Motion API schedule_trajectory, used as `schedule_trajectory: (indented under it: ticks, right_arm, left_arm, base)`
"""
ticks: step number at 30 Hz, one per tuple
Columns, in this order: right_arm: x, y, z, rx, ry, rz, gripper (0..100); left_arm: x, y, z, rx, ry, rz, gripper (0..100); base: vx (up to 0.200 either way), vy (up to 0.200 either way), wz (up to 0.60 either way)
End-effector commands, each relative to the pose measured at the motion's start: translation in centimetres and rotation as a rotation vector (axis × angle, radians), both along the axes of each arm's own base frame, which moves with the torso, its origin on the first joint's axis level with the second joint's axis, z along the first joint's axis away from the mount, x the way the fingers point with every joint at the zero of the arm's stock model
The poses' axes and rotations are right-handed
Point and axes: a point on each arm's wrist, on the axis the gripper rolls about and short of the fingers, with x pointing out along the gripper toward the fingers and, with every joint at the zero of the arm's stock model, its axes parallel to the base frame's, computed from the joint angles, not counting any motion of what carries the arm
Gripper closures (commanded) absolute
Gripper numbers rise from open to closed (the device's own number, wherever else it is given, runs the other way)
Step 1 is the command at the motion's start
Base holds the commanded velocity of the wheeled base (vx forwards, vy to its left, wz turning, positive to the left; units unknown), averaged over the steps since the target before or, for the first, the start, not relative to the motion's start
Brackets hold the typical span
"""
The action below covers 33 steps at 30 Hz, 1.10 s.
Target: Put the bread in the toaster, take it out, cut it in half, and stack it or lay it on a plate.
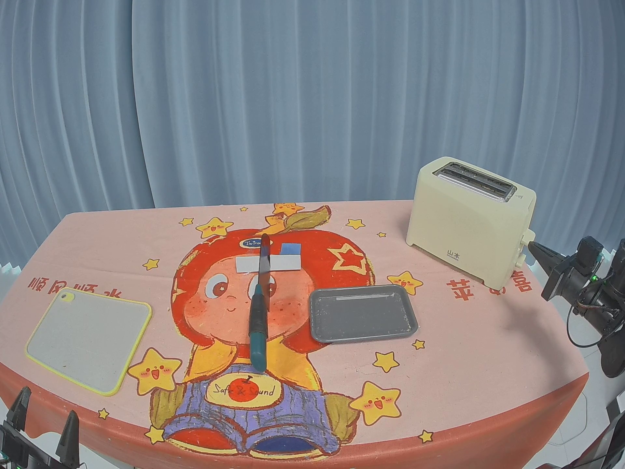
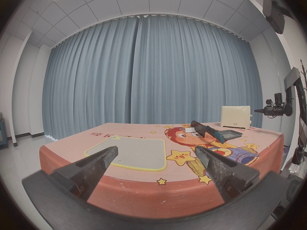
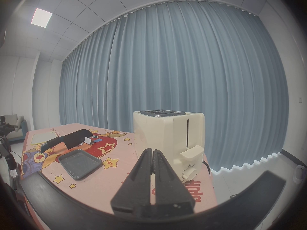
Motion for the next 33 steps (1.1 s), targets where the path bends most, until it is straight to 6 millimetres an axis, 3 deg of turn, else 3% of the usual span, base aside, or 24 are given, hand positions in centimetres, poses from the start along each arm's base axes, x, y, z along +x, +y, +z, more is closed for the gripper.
schedule_trajectory:
  ticks: [1,33]
  right_arm:
    - [-0.01,0.06,-0.08,0.000,0.004,0.003,100]
    - [0.21,0.03,-0.46,-0.008,-0.027,0.002,100]
  left_arm:
    - [0.01,0.00,-0.52,0.000,0.001,0.001,0]
    - [0.01,0.00,-0.52,0.000,0.001,0.001,0]
  base:
    - [0.000,0.000,0.00]
    - [0.000,0.000,0.00]
